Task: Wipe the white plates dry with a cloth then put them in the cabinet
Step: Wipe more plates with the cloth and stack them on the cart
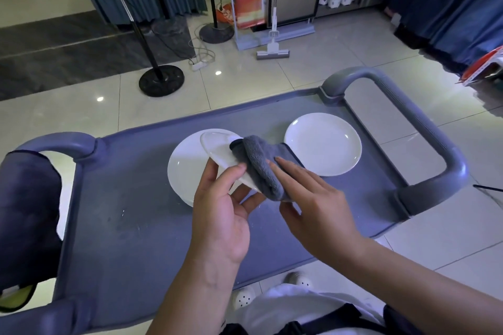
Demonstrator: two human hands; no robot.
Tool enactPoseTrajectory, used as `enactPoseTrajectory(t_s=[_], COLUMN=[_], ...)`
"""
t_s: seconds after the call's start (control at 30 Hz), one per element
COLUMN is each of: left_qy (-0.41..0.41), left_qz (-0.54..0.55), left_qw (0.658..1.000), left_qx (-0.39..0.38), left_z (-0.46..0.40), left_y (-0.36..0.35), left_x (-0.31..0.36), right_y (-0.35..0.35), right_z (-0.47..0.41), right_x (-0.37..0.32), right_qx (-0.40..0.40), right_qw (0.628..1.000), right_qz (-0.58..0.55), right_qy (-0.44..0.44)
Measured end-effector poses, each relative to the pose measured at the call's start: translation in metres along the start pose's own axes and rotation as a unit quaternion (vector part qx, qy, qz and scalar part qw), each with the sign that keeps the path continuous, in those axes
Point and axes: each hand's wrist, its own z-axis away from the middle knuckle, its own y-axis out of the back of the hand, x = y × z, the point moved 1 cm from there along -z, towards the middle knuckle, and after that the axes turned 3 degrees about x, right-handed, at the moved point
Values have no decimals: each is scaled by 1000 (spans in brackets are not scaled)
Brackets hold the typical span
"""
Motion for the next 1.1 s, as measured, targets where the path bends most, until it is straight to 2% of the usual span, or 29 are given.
enactPoseTrajectory(t_s=[0.07, 0.13, 0.17, 0.2, 0.27, 0.3, 0.33, 0.37, 0.43, 0.5, 0.57, 0.63, 0.7, 0.8, 0.97, 1.1], left_qy=[-19, -30, -33, -32, -52, -73, -95, -120, -131, -51, 36, 73, 65, 29, -16, -49], left_qz=[-64, -176, -239, -286, -333, -342, -344, -340, -336, -307, -242, -165, -131, -151, -158, -173], left_qw=[998, 982, 966, 950, 927, 924, 925, 927, 929, 945, 955, 964, 969, 966, 970, 968], left_qx=[-16, -58, -90, -125, -165, -154, -129, -102, -81, -98, -166, -196, -198, -208, -186, -174], left_z=[-4, -13, -18, -24, -31, -33, -36, -37, -37, -35, -30, -25, -21, -19, -11, -8], left_y=[-8, -19, -25, -31, -35, -34, -31, -23, 4, 29, 42, 44, 42, 38, 38, 38], left_x=[1, 2, 3, 3, 3, 5, 8, 11, 13, 9, -2, -10, -12, -14, -11, -8], right_y=[8, 19, 23, 25, 28, 29, 30, 30, 30, 32, 31, 27, 24, 27, 45, 67], right_z=[-4, -11, -15, -18, -17, -13, -7, 1, 18, 27, 31, 35, 36, 32, 15, -6], right_x=[-1, 3, 7, 14, 34, 42, 49, 54, 60, 65, 70, 72, 72, 76, 87, 81], right_qx=[-14, -28, -23, -5, 9, -1, -13, -21, -24, -30, -46, -53, -50, -33, 38, 65], right_qw=[998, 972, 937, 883, 752, 697, 659, 632, 604, 585, 558, 537, 532, 561, 670, 738], right_qz=[-44, -156, -234, -320, -446, -478, -496, -509, -532, -555, -575, -580, -573, -540, -444, -396], right_qy=[-44, -174, -259, -343, -486, -534, -566, -584, -593, -591, -596, -610, -621, -626, -594, -543])
